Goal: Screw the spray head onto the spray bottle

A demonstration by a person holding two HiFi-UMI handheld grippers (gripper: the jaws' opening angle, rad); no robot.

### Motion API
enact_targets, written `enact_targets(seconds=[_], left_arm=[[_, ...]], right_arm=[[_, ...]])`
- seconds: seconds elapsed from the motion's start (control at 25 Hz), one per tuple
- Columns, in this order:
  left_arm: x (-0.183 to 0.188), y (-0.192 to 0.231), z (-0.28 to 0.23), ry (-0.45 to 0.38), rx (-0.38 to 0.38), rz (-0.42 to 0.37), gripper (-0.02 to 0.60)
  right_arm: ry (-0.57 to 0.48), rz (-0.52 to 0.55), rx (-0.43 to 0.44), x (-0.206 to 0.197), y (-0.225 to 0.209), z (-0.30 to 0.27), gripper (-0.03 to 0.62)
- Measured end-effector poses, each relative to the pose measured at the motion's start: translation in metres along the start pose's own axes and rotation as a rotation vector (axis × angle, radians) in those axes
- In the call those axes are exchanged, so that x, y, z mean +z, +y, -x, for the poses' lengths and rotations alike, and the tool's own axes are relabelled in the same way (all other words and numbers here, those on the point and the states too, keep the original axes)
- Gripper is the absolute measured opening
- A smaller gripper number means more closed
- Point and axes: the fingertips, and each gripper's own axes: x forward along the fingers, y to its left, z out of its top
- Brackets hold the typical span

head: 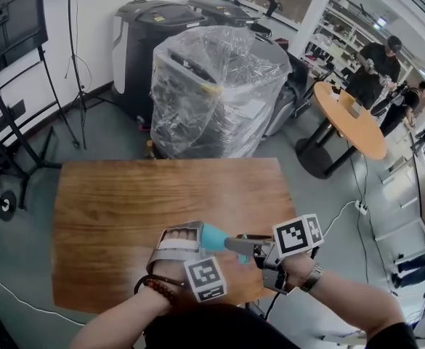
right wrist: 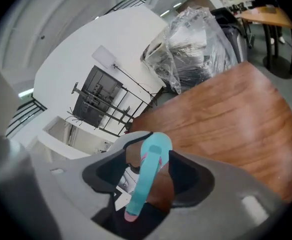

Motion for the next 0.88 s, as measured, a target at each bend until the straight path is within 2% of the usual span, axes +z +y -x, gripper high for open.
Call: enact_targets(seconds=[0.08, 0.16, 0.24, 0.36, 0.4, 0.48, 0.56, 0.64, 0.72, 0.8, 0.88], left_arm=[[-0.005, -0.003, -0.004, -0.013, -0.036, 0.025, 0.374], [-0.01, -0.006, -0.007, -0.033, -0.081, 0.046, 0.376], [-0.016, -0.01, -0.01, -0.051, -0.129, 0.056, 0.376], [-0.022, -0.017, -0.012, -0.072, -0.195, 0.023, 0.377], [-0.022, -0.021, -0.013, -0.082, -0.216, 0.003, 0.377], [-0.019, -0.029, -0.012, -0.105, -0.261, -0.046, 0.377], [-0.013, -0.038, -0.009, -0.129, -0.301, -0.092, 0.377], [-0.007, -0.046, -0.006, -0.148, -0.327, -0.125, 0.377], [-0.002, -0.051, -0.003, -0.16, -0.338, -0.151, 0.377], [0.002, -0.054, 0.0, -0.172, -0.34, -0.171, 0.377], [0.005, -0.055, 0.003, -0.178, -0.332, -0.189, 0.379]], right_arm=[[-0.019, 0.132, -0.018, 0.007, 0.003, 0.011, 0.259], [-0.043, 0.368, -0.049, 0.016, 0.01, 0.025, 0.259], [-0.022, 0.715, -0.104, 0.016, 0.021, 0.036, 0.259], [0.133, 1.385, -0.276, -0.006, 0.03, 0.039, 0.259], [0.18, 1.579, -0.325, -0.017, 0.028, 0.035, 0.258], [0.259, 1.869, -0.374, -0.037, 0.021, 0.024, 0.256], [0.328, 2.051, -0.38, -0.055, 0.014, 0.012, 0.255], [0.389, 2.16, -0.371, -0.067, 0.008, 0.003, 0.249], [0.426, 2.231, -0.358, -0.074, 0.009, -0.004, 0.216], [0.426, 2.288, -0.351, -0.077, 0.012, -0.01, 0.14], [0.429, 2.308, -0.351, -0.08, 0.009, -0.012, 0.126]])
